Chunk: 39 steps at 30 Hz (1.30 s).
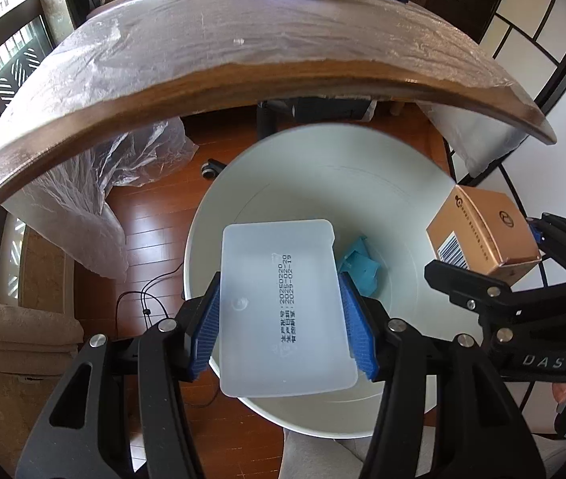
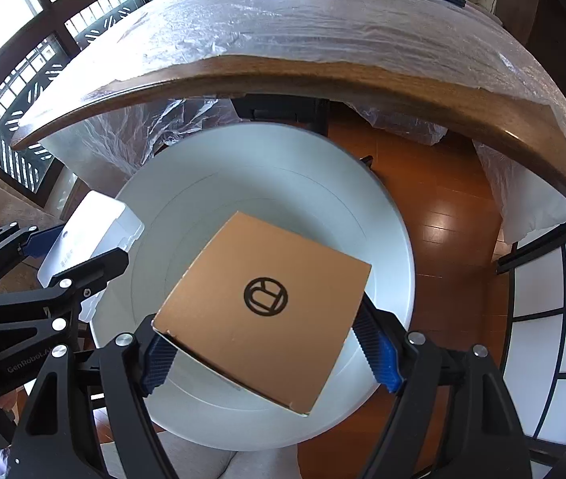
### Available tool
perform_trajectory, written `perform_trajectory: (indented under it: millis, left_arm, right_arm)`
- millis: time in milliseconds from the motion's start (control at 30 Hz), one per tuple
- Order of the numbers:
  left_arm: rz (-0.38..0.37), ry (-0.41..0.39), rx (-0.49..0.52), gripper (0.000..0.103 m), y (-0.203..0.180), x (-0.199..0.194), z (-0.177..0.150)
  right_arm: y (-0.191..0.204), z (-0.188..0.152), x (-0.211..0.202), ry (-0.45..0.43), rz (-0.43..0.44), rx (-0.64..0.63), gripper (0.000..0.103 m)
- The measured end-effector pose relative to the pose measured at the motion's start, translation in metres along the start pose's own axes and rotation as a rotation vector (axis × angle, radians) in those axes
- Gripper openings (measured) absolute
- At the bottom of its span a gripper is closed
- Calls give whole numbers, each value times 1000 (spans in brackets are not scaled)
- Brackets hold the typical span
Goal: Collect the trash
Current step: 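Carry the white plastic box and cardboard box over the bin with both tools, then open both tools to drop the plastic box and cardboard box into the bin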
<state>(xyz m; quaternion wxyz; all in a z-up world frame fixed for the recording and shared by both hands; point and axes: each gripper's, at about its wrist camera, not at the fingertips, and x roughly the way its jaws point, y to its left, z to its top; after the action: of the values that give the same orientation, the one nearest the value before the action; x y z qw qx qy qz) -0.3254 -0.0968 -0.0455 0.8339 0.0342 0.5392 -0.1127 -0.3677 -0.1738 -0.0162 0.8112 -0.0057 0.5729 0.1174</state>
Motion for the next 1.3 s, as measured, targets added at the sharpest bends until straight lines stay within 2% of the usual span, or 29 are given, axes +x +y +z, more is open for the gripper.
perform_trajectory:
  millis: [467, 1200, 1233, 1267, 1300]
  left_arm:
    - [1, 54, 26, 56, 0, 27, -3]
    - [14, 99, 50, 57, -6, 43, -1]
    - [13, 99, 44, 60, -5, 43, -1]
    - [16, 98, 38, 69, -4, 43, -1]
    - [21, 95, 32, 73, -2, 43, 0]
  right_arm:
    - [-5, 0, 23, 46, -4, 18, 77]
    - [-17, 1, 33, 82, 13, 51, 77]
    - [-18, 1, 33, 85, 17, 53, 78]
    - [-18, 1, 33, 86, 20, 55, 80]
    - [-19, 2, 33, 85, 19, 56, 82]
